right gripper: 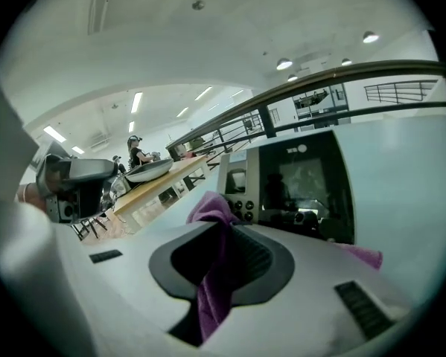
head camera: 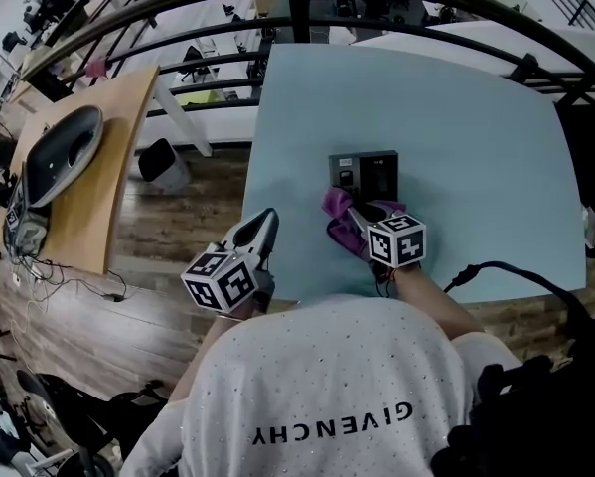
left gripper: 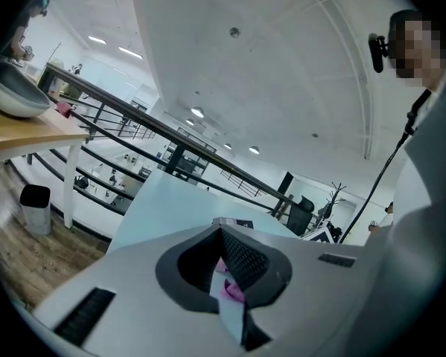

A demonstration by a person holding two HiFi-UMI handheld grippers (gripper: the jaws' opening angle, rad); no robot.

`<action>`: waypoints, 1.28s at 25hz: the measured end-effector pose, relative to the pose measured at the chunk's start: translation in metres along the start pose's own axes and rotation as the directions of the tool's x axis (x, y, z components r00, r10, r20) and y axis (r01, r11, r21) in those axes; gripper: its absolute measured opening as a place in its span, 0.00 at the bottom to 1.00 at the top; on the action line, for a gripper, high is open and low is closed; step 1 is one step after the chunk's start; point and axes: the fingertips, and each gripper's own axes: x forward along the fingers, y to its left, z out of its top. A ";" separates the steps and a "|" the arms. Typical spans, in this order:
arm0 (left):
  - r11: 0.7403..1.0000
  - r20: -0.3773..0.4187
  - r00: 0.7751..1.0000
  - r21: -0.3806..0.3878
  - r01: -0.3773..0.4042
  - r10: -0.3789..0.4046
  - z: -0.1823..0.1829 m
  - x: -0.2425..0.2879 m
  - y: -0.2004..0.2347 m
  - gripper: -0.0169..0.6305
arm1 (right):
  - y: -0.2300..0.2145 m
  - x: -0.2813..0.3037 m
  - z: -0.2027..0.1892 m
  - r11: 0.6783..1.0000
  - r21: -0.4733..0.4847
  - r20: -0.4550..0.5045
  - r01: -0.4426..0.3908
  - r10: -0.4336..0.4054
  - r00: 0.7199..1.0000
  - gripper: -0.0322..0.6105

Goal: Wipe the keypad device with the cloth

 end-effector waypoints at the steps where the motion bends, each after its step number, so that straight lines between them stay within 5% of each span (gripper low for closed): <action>1: 1.000 -0.002 1.000 -0.002 0.002 -0.002 -0.001 0.002 -0.001 0.03 | -0.006 -0.003 0.000 1.000 0.010 0.004 0.014 -0.014 1.000 0.12; 9: 0.999 -0.023 0.999 -0.011 0.037 -0.037 -0.014 0.021 -0.024 0.03 | -0.063 -0.039 -0.002 0.978 0.171 0.040 0.122 -0.131 0.991 0.12; 32: 0.999 -0.040 0.998 -0.022 0.038 -0.039 -0.024 0.042 -0.048 0.03 | -0.122 -0.071 -0.022 0.941 0.248 -0.013 0.228 -0.232 0.973 0.12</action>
